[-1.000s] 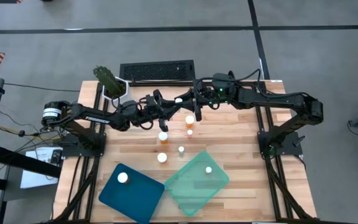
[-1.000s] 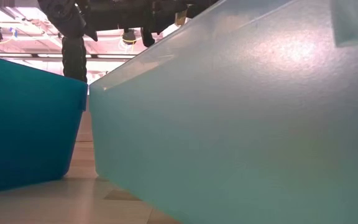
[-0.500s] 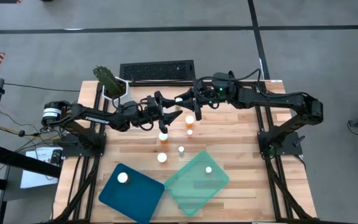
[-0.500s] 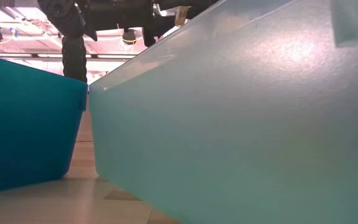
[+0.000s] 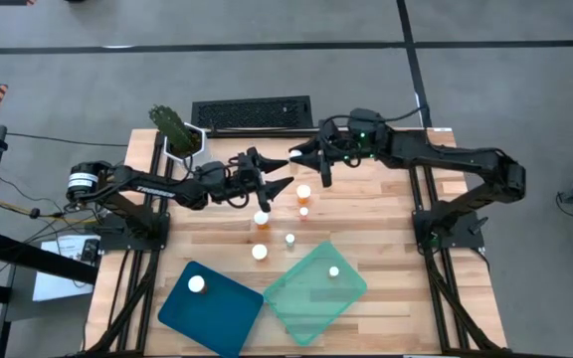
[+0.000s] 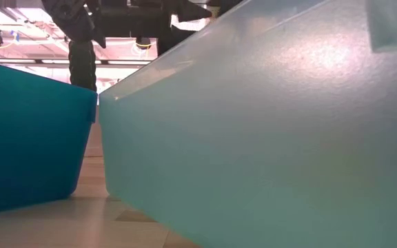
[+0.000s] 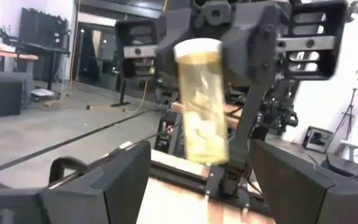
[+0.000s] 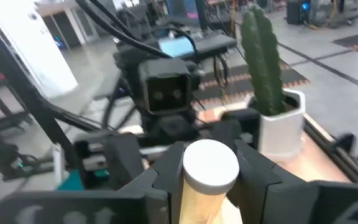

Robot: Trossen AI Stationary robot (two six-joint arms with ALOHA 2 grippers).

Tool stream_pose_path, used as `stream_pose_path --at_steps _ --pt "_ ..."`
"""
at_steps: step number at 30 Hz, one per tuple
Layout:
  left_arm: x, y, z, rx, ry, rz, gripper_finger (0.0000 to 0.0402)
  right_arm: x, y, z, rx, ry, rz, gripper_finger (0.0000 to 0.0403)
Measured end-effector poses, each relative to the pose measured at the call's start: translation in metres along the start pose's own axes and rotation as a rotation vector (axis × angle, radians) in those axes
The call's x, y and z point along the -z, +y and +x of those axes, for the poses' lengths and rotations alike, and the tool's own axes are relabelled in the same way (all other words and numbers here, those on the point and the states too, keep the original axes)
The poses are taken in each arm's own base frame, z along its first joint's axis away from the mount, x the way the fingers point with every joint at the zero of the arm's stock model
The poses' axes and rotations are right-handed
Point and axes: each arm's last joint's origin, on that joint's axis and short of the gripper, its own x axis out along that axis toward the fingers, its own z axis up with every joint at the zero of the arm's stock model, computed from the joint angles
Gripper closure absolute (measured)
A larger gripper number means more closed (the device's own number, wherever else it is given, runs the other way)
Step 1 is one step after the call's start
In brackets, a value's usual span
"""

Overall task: Pick and place medicine bottles into bin by pill shape (circle, oval)
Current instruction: Move the small yellow pill bottle to the top of the table

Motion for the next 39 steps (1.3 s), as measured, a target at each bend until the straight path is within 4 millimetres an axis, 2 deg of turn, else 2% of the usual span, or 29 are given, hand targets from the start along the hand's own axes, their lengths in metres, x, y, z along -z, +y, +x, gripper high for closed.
stream_pose_path --at_steps 7,13,16,21,25,29,34,39 --pt "0.001 -0.001 -0.002 0.017 0.045 -0.015 0.0135 -0.002 -0.018 -0.031 0.125 0.108 -0.109 0.0284" --pt "-0.002 -0.001 -0.003 0.026 0.039 -0.016 0.0135 0.02 -0.031 -0.032 0.176 0.159 -0.197 0.0284" --pt "-0.003 -0.002 -0.003 0.037 0.04 -0.017 0.0135 0.041 -0.044 -0.032 0.201 0.113 -0.194 0.0284" --pt "-0.004 -0.003 -0.004 0.056 0.041 -0.017 0.0135 0.082 -0.059 -0.045 0.245 -0.016 -0.207 0.0284" --pt "-0.003 -0.002 -0.004 0.059 0.055 -0.015 0.0135 0.126 -0.063 -0.054 0.257 -0.002 -0.213 0.0284" --pt "-0.002 -0.002 -0.004 0.058 0.057 0.007 0.0135 0.162 -0.066 -0.06 0.32 0.016 -0.232 0.0284" --pt "-0.001 -0.002 -0.004 0.056 0.071 0.04 0.0135 0.186 -0.07 -0.06 0.355 0.005 -0.24 0.0284" --pt "0.0 -0.002 -0.004 0.054 0.078 0.041 0.0135 0.207 -0.071 -0.048 0.327 0.08 -0.224 0.0284"
